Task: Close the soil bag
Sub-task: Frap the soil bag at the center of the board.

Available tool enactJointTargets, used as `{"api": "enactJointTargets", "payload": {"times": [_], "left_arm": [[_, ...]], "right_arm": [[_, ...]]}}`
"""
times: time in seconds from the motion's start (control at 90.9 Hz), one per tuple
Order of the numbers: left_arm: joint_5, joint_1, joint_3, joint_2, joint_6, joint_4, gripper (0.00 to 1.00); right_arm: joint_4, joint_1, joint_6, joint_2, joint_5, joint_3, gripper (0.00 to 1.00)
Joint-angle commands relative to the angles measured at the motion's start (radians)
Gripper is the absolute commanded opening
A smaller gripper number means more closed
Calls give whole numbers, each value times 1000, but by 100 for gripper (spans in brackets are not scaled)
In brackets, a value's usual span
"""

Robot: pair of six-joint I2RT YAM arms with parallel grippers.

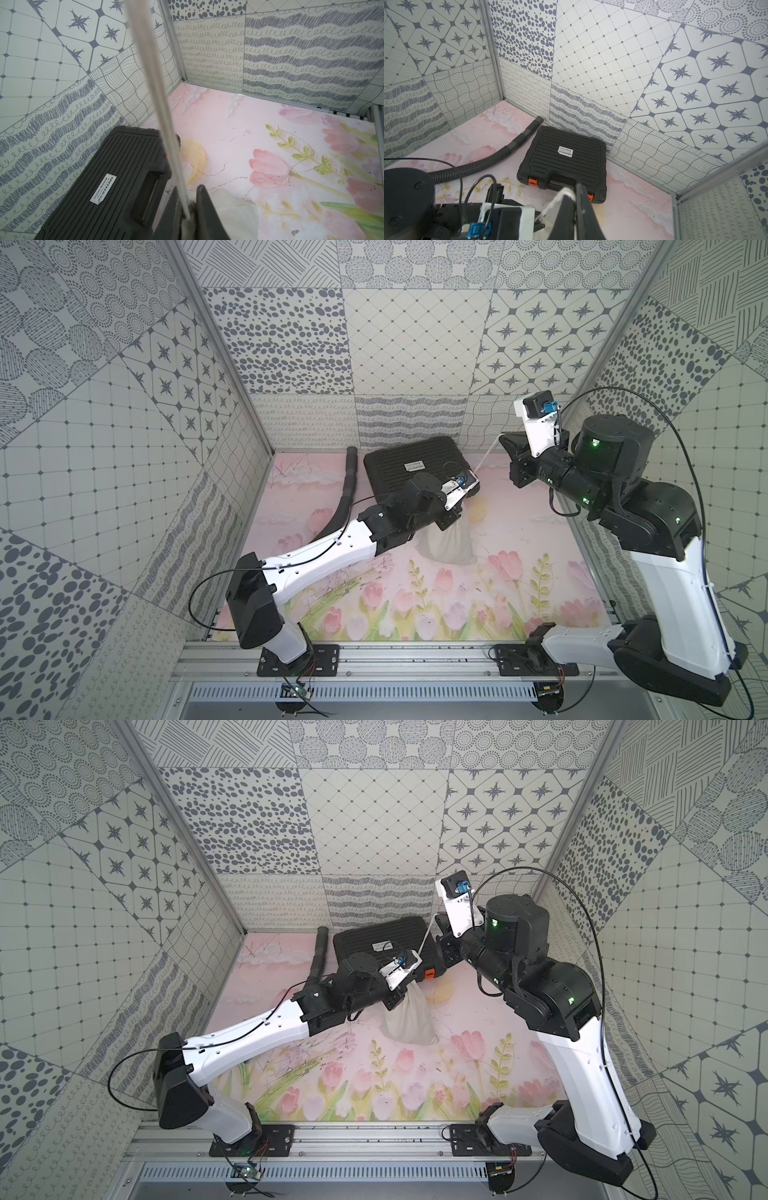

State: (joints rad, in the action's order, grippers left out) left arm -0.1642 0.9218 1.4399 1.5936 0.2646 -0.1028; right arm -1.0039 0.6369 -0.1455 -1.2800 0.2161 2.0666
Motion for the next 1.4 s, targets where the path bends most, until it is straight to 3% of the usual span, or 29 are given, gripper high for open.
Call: {"api": "enactJointTargets", "payload": {"times": [0.0,0.066,0.132,0.363,0.561,0.803,1.001,1.309,1.365,1.387], "left_arm": [[-90,-2,-40,20,14,-452,16],[-75,-2,-39,19,11,-462,13],[-60,-2,-36,15,9,-475,0],[-32,-2,-58,-53,1,-505,0],[17,-2,-90,-134,-1,-498,0],[35,-7,-93,-191,-16,-488,0],[84,-31,-82,-211,-62,-499,0],[118,-51,-2,-187,-93,-501,0],[130,-54,17,-175,-105,-502,0],[132,-57,26,-168,-110,-505,0]], "right_arm": [[421,-18,10,68,49,92,0],[422,-23,17,82,45,54,0],[423,-40,36,104,37,-5,0],[428,-170,153,176,-42,-243,0],[450,-294,253,174,-153,-354,0],[477,-330,308,119,-200,-470,0],[485,-396,374,114,-310,-631,0],[485,-399,342,83,-590,-872,0],[482,-399,336,66,-645,-896,14],[478,-399,337,59,-668,-902,28]]}}
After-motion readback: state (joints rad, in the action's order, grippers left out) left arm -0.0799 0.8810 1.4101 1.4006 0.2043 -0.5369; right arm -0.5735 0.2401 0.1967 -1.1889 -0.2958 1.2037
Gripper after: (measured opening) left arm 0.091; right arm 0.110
